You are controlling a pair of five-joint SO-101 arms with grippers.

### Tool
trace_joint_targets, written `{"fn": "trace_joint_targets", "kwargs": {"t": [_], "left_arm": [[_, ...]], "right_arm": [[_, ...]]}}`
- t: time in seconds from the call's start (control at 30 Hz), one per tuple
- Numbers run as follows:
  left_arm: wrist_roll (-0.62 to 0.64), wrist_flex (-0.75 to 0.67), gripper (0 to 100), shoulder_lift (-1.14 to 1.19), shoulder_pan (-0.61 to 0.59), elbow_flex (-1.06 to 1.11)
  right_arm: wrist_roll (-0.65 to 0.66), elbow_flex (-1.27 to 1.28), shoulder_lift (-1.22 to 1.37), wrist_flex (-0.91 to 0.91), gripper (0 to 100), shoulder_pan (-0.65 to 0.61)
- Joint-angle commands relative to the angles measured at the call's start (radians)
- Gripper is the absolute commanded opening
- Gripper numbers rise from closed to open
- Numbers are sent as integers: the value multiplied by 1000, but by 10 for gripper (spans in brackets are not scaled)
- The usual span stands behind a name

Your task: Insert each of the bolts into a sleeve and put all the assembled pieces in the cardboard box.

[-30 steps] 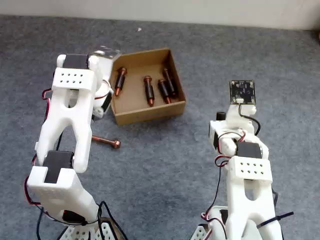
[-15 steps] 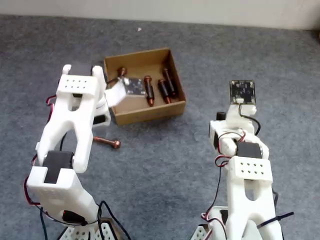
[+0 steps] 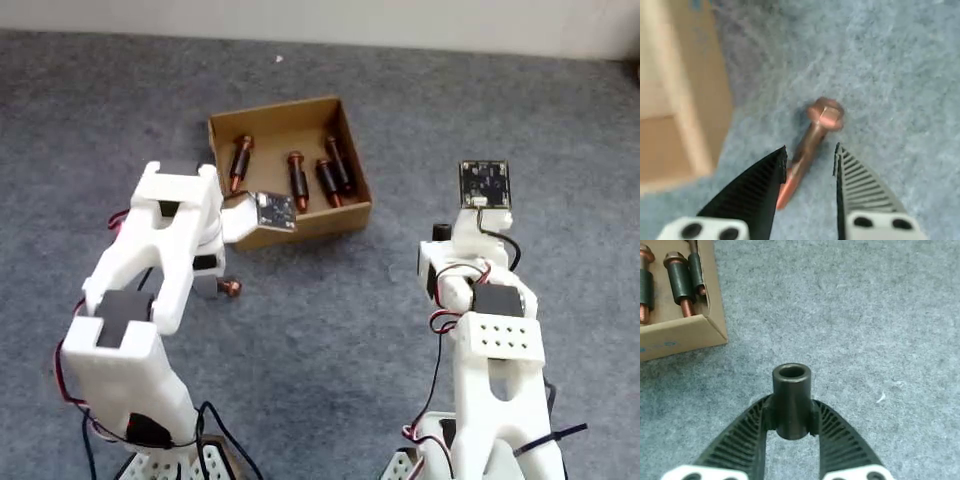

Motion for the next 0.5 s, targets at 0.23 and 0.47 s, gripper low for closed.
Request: {"fn": "trace_joint_targets", "kwargs": {"t": [0.23, 0.47], "left_arm": [[69, -18, 106, 58, 62, -62], [186, -14, 5, 42, 124, -10]], "right_arm": [[0, -5, -24, -33, 5, 10], [0, -5, -24, -31, 5, 10]]}}
